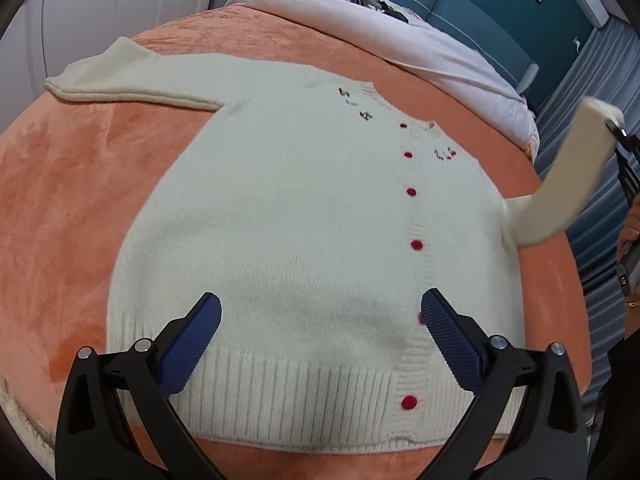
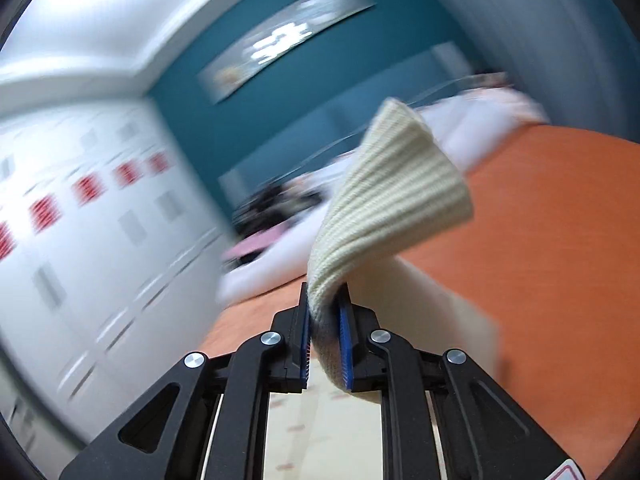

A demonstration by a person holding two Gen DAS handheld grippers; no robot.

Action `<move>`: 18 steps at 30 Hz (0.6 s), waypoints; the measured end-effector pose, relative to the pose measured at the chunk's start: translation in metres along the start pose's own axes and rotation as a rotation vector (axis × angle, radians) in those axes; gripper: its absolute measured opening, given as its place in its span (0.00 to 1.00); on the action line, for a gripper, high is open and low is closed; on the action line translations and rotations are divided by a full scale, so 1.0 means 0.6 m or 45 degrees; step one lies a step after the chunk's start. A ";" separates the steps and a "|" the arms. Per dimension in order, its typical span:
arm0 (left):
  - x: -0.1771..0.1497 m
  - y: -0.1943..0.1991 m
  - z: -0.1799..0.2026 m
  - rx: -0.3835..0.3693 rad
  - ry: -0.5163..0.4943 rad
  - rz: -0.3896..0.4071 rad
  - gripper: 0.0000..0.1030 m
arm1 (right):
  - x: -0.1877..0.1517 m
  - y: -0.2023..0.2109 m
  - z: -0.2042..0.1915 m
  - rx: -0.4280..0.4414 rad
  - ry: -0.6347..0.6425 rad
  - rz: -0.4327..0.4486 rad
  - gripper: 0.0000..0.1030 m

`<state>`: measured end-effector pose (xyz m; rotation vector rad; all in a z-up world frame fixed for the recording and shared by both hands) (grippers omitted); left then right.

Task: Fold small clothes
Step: 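Grasp the cardigan sleeve cuff with the right tool and lift it, then fold the sleeve across the body with the right tool while the left tool grasps the other cuff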

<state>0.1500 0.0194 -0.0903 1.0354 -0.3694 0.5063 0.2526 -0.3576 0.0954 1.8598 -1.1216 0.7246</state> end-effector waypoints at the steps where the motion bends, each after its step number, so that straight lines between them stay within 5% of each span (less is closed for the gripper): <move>1: 0.012 0.002 0.000 -0.017 0.011 0.021 0.95 | -0.020 -0.038 -0.034 0.029 0.033 -0.051 0.22; 3: 0.038 0.001 0.001 -0.063 0.040 0.045 0.95 | -0.103 -0.132 -0.090 0.051 0.118 -0.226 0.39; 7: 0.094 -0.024 0.001 -0.170 0.110 0.045 0.95 | -0.257 -0.196 -0.074 0.012 0.053 -0.473 0.40; 11: 0.154 -0.079 -0.016 -0.240 0.165 0.059 0.95 | -0.287 -0.118 0.035 -0.151 -0.044 -0.434 0.41; 13: 0.182 -0.126 -0.029 -0.248 0.229 0.044 0.95 | -0.304 -0.065 0.091 -0.235 -0.143 -0.395 0.51; 18: 0.230 -0.248 -0.035 -0.292 0.398 -0.027 0.95 | -0.289 -0.057 0.240 -0.337 -0.442 -0.367 0.53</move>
Point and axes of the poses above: each gripper's, at about its wrist camera, not at the fingertips, and y roughly against the way its jaws point, z to its right, x to its top, the point moved 5 cm from there along -y, roughly the way its jaws point, and after that the axes turned 7 degrees about -x, right-handed, at the moved point
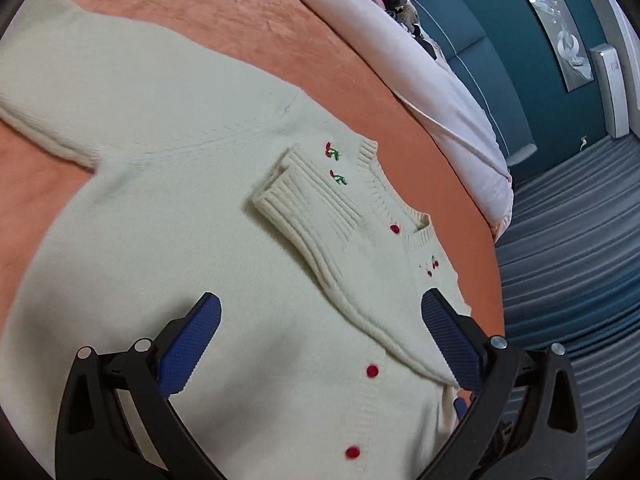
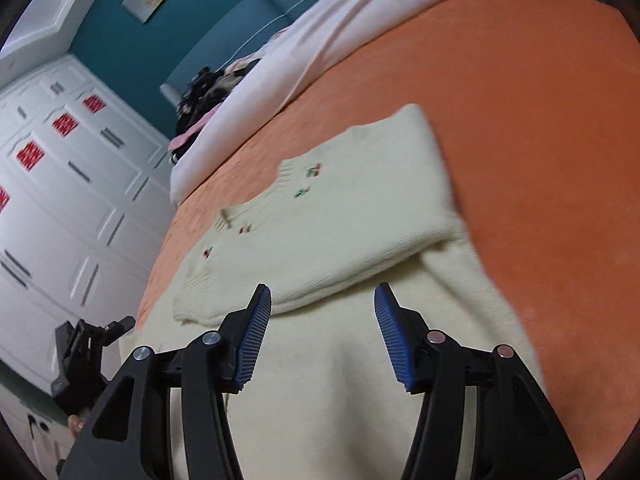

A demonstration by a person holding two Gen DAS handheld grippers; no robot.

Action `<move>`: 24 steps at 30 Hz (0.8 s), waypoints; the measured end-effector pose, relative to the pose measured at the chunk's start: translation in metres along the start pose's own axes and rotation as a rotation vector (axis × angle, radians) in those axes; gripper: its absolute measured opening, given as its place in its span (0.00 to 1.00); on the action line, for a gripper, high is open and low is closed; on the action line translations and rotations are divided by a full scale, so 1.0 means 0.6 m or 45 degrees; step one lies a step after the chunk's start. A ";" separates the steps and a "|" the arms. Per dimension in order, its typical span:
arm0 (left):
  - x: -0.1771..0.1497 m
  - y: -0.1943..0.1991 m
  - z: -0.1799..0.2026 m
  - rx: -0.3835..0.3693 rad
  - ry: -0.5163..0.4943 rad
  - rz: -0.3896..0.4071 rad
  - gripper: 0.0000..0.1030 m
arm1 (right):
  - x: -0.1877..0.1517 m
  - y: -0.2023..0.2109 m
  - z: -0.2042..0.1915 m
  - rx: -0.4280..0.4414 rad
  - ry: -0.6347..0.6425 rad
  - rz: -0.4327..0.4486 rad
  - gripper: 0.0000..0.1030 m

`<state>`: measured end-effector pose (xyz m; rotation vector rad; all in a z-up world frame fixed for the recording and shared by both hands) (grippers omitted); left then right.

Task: Fold small clothes
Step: 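Fold the sleeve across the body with the right tool while the left tool grasps the other cuff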

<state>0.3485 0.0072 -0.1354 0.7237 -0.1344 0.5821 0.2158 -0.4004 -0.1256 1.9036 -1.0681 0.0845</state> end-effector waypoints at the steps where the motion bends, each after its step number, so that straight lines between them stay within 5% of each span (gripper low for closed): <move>1: 0.007 -0.025 -0.005 0.014 0.028 -0.020 0.95 | 0.006 -0.004 0.010 0.007 -0.046 -0.002 0.53; 4: 0.023 -0.069 -0.022 0.075 0.116 -0.025 0.94 | 0.028 -0.025 0.029 0.051 -0.176 0.000 0.52; 5: 0.031 -0.070 -0.017 0.086 0.106 0.011 0.87 | 0.037 -0.031 0.031 0.060 -0.204 0.006 0.52; 6: 0.039 -0.071 -0.003 0.089 0.055 0.033 0.54 | 0.048 -0.035 0.027 0.057 -0.216 0.018 0.40; 7: 0.048 -0.075 0.015 0.040 -0.008 0.017 0.35 | 0.054 -0.037 0.012 0.057 -0.208 0.031 0.10; 8: 0.056 -0.073 0.031 0.000 -0.049 0.002 0.11 | 0.066 -0.026 0.003 0.071 -0.190 0.060 0.10; 9: 0.066 -0.060 0.053 -0.037 -0.095 0.035 0.04 | 0.078 -0.005 -0.013 0.106 -0.158 0.123 0.10; 13: 0.081 0.002 0.098 -0.109 -0.242 0.184 0.06 | 0.083 0.050 -0.035 0.113 0.003 0.275 0.09; 16: 0.064 -0.039 0.027 0.028 -0.154 0.092 0.04 | 0.044 -0.035 0.062 -0.126 -0.055 0.055 0.09; 19: 0.038 -0.037 -0.020 -0.021 -0.013 0.069 0.10 | 0.035 -0.026 0.086 -0.028 -0.133 0.064 0.07; 20: 0.034 -0.028 -0.016 -0.042 -0.018 0.087 0.31 | 0.037 -0.023 0.082 -0.039 -0.115 0.065 0.07; 21: 0.033 -0.021 -0.010 -0.048 -0.016 0.105 0.65 | 0.036 -0.024 0.080 -0.052 -0.092 0.064 0.09; 23: 0.033 -0.017 0.003 -0.038 0.016 0.145 0.91 | 0.034 -0.027 0.074 -0.058 -0.072 0.076 0.10; 24: 0.034 -0.023 0.007 -0.046 0.017 0.136 0.91 | 0.034 -0.025 0.072 -0.054 -0.076 0.084 0.13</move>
Point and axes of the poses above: each gripper's, at about its wrist camera, not at the fingertips, and y roughly against the way its jaws point, z to its right, x to its top, the point moved 5 cm from there along -y, roughly the way its jaws point, and after that the axes turned 7 degrees about -x, right-handed, at the moved point
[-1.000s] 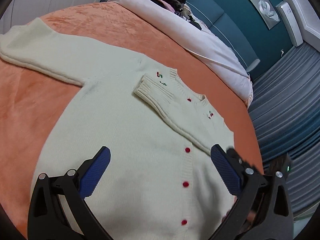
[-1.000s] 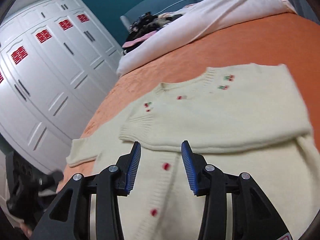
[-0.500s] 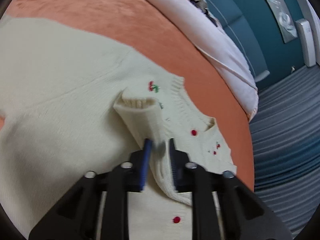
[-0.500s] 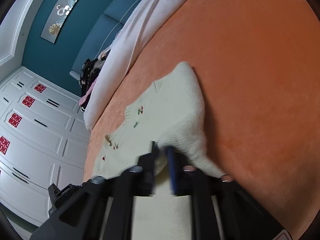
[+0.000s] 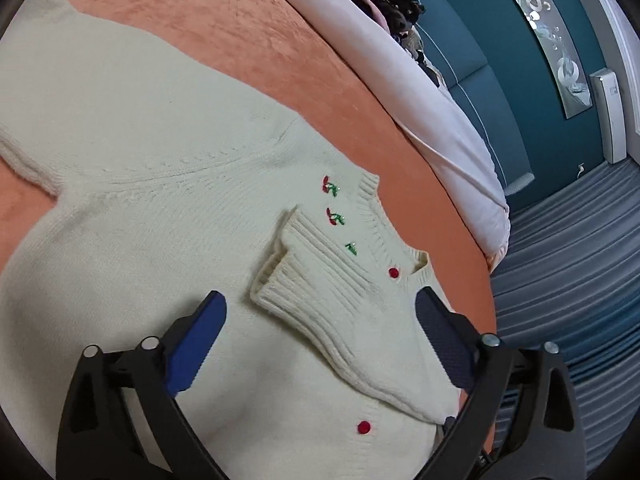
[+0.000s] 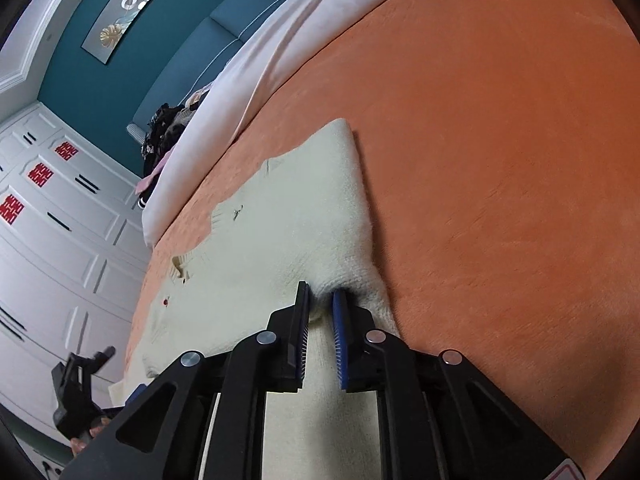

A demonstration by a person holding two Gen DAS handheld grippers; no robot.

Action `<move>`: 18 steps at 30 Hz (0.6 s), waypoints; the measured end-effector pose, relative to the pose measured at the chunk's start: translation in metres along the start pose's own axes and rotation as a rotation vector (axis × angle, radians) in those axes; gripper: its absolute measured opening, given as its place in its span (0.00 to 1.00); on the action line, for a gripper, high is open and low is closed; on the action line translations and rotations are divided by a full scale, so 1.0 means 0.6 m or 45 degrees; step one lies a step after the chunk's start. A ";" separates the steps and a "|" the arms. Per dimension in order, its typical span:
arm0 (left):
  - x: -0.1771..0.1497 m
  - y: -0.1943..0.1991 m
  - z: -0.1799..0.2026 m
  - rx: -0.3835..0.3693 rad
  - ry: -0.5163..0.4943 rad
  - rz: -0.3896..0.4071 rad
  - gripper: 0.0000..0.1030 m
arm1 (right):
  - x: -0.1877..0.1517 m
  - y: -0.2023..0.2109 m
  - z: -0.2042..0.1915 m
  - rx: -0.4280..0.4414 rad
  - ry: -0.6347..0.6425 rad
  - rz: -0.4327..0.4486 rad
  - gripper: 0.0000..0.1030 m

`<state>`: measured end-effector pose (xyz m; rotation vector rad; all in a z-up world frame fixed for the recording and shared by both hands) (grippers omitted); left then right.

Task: Fold small clothes
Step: 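Fold the sleeve across the body with the right tool while the left tool grasps the other cuff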

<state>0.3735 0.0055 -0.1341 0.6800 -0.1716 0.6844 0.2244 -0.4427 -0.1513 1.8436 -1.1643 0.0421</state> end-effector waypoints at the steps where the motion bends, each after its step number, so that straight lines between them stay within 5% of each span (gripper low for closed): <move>1: 0.000 -0.019 0.003 0.002 0.008 -0.046 0.91 | 0.003 0.000 -0.003 0.006 -0.010 0.002 0.16; 2: -0.002 -0.040 0.000 0.016 0.030 -0.095 0.87 | 0.002 -0.001 -0.006 0.013 -0.018 -0.002 0.17; 4: -0.005 -0.072 -0.008 0.079 0.053 -0.154 0.52 | 0.012 0.004 -0.019 0.015 0.003 0.015 0.16; 5: -0.003 -0.079 -0.006 0.087 0.037 -0.163 0.22 | 0.011 0.012 -0.020 0.028 0.026 0.049 0.13; 6: -0.001 -0.082 -0.002 0.060 0.024 -0.171 0.10 | 0.015 0.024 -0.021 0.043 0.053 0.082 0.12; 8: 0.011 -0.067 0.011 0.023 -0.021 -0.099 0.10 | 0.018 0.028 -0.026 0.035 0.102 0.104 0.10; 11: 0.016 -0.061 0.000 0.062 -0.078 -0.060 0.10 | -0.012 -0.018 0.010 -0.066 0.125 -0.054 0.08; 13: 0.004 -0.075 -0.027 0.108 -0.086 -0.104 0.10 | -0.010 0.009 0.010 -0.071 0.101 -0.026 0.08; 16: -0.007 -0.067 -0.037 0.047 -0.167 -0.066 0.12 | -0.012 0.076 -0.020 -0.167 0.177 0.123 0.15; 18: -0.011 -0.064 -0.043 0.011 -0.182 -0.031 0.12 | -0.014 0.091 -0.078 -0.071 0.264 0.149 0.15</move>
Point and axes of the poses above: each gripper's, at about its wrist camera, not at the fingertips, and y roughly against the way its jaws point, z to its right, x to its top, the point moved 5 cm from there along -y, roughly the way its jaws point, and after that the axes turned 7 degrees about -x, right-handed, at the moved point
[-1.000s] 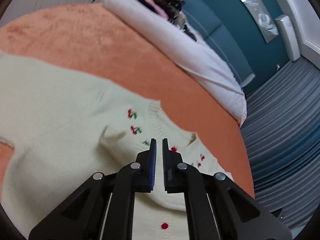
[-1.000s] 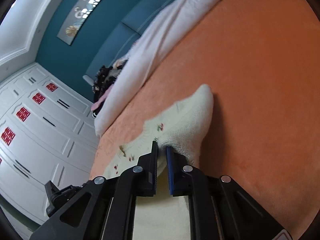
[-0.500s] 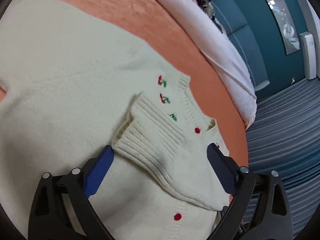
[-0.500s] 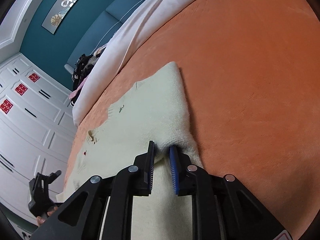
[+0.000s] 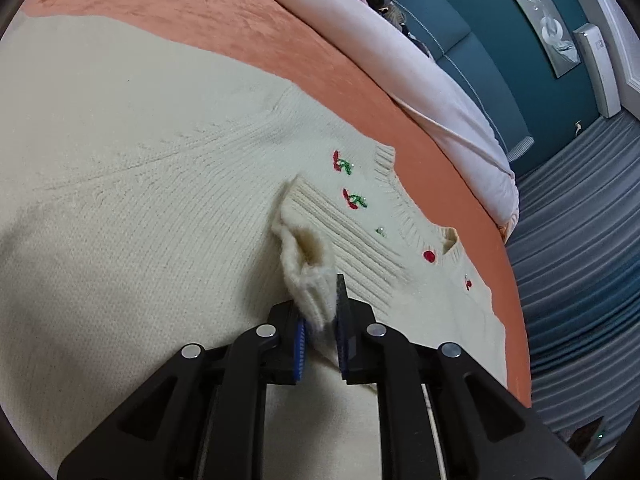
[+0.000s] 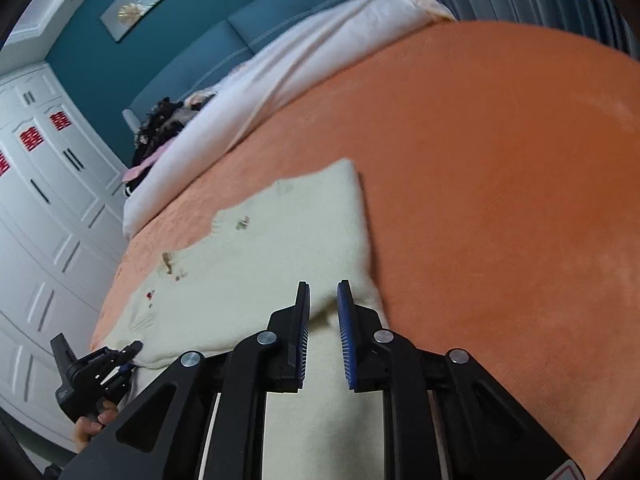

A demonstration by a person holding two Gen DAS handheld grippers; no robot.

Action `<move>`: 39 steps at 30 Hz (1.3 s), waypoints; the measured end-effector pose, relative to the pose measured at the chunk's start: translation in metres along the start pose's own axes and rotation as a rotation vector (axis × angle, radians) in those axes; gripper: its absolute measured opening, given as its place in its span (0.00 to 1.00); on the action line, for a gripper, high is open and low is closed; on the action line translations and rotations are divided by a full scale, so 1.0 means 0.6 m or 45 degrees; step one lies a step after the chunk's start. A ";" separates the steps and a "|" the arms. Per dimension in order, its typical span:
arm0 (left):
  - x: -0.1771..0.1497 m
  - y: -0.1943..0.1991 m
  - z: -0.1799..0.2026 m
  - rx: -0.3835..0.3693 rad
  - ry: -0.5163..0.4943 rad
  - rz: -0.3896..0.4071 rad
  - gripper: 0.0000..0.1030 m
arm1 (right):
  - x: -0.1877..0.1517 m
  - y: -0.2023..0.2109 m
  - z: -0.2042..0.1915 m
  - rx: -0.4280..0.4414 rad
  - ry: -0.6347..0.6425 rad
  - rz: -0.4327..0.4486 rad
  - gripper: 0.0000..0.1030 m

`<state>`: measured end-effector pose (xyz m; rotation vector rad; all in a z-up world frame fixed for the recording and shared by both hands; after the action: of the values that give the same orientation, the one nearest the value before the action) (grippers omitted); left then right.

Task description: Fold small clothes

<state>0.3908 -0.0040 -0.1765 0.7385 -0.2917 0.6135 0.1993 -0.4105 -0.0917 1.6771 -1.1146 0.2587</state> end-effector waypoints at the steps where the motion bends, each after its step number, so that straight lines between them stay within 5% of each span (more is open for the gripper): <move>1: -0.002 0.000 -0.002 -0.012 -0.005 0.016 0.12 | 0.002 -0.008 -0.035 0.057 0.049 -0.030 0.15; 5: -0.003 0.000 -0.004 -0.042 -0.011 0.045 0.12 | -0.032 -0.112 -0.221 0.256 0.329 -0.205 0.15; 9: -0.006 0.004 -0.007 -0.062 -0.020 0.058 0.12 | -0.082 -0.227 -0.306 0.261 0.447 -0.374 0.13; 11: -0.007 0.006 -0.009 -0.076 -0.026 0.064 0.12 | -0.079 -0.250 -0.289 0.213 0.457 -0.368 0.00; 13: -0.009 0.008 -0.015 -0.095 -0.020 0.067 0.12 | -0.044 -0.241 -0.224 0.137 0.361 -0.314 0.00; 17: -0.014 0.015 -0.018 -0.108 -0.026 0.078 0.12 | 0.050 -0.189 0.016 -0.040 -0.047 -0.201 0.00; 19: -0.015 0.014 -0.016 -0.100 -0.036 0.080 0.13 | 0.075 -0.150 0.085 -0.202 -0.102 -0.126 0.00; 21: -0.014 0.012 -0.015 -0.098 -0.035 0.079 0.13 | 0.082 -0.123 0.098 -0.161 -0.136 -0.125 0.00; 24: -0.014 0.012 -0.012 -0.090 -0.038 0.079 0.13 | 0.064 -0.088 0.033 -0.041 -0.003 -0.090 0.02; 27: -0.012 0.009 -0.008 -0.080 -0.037 0.073 0.13 | 0.005 -0.137 0.013 -0.167 0.179 -0.229 0.00; 31: -0.004 0.021 -0.009 -0.086 0.034 0.030 0.15 | 0.000 -0.098 0.032 -0.161 0.043 -0.186 0.00; 32: -0.002 0.037 -0.015 -0.087 0.073 0.030 0.20 | -0.009 -0.079 0.024 -0.169 0.069 -0.173 0.02; 35: 0.014 0.142 -0.053 -0.079 0.184 0.195 0.63 | -0.071 -0.020 -0.010 -0.145 0.220 -0.159 0.13; 38: 0.058 0.275 -0.139 0.088 0.270 0.419 0.85 | -0.149 0.012 -0.017 -0.104 0.275 -0.217 0.14; 39: 0.077 0.317 -0.176 0.167 0.308 0.483 0.86 | -0.163 0.020 -0.014 -0.102 0.259 -0.220 0.15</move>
<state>0.3141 0.1989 -0.1282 0.7313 -0.1686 1.0809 0.1400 -0.3506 -0.1435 1.6251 -0.8141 0.2643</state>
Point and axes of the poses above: each gripper's, at about its wrist camera, not at the fingertips, and y roughly against the way its jaws point, z to its right, x to its top, the point moved 5 cm from there along -y, roughly the way its jaws point, and after that the axes turned 7 degrees about -x, right-handed, at the moved point
